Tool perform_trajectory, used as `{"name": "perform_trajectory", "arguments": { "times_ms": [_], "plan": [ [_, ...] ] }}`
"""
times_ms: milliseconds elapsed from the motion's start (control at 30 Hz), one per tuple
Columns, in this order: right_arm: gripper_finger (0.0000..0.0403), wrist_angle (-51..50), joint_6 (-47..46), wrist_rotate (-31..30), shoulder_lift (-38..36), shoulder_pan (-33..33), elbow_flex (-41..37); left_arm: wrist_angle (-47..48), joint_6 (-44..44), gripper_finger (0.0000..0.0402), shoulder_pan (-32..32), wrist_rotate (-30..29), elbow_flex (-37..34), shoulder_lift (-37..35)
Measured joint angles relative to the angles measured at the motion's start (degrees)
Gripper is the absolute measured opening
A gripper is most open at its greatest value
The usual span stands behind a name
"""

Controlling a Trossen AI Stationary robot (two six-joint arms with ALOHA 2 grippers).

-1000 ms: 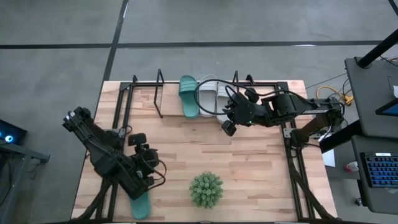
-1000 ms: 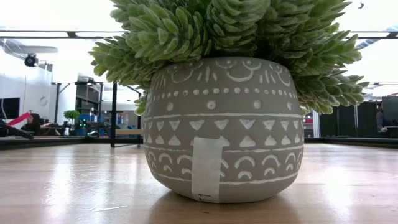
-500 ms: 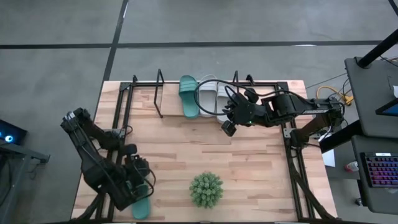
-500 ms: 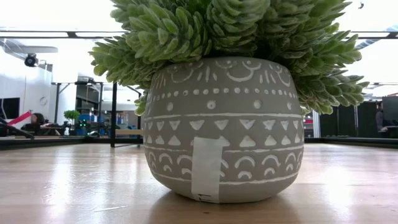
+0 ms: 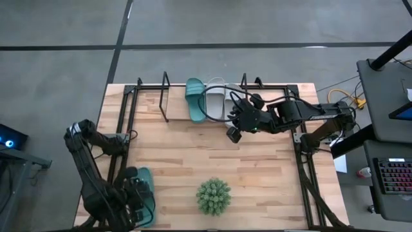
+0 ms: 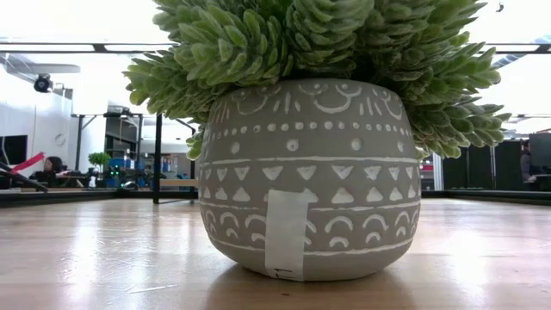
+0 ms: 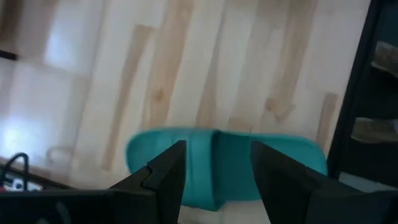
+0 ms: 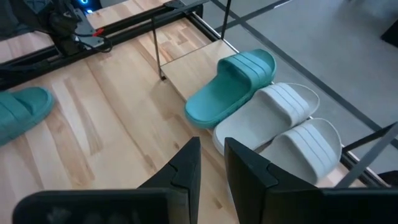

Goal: Pick and place slides into the shelf
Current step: Put the green slipper on the shelf

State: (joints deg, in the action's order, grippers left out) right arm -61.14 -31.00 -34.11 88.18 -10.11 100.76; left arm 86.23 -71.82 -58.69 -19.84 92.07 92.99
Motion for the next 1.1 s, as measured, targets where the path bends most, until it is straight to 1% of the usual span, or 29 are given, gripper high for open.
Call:
{"name": "perform_trajectory", "arguments": {
  "times_ms": [300,567,833,1100],
  "plan": [
    [0.0063,0.6,0.1,0.0,0.0,0.0,-0.2,-0.4,-1.6,0.0164,-2.8,4.9,0.3,7.5],
    [0.0063,0.6,0.2,0.0,0.0,0.0,-0.2,-0.1,-1.7,0.0164,-4.1,5.2,0.8,11.6],
    [0.0063,0.6,0.2,0.0,0.0,0.0,-0.2,0.4,-4.2,0.0164,-4.1,4.5,0.4,13.4],
    [0.0063,0.6,0.2,0.0,0.0,0.0,-0.2,0.2,-4.4,0.0164,-4.1,4.4,0.4,16.2]
  ]
}}
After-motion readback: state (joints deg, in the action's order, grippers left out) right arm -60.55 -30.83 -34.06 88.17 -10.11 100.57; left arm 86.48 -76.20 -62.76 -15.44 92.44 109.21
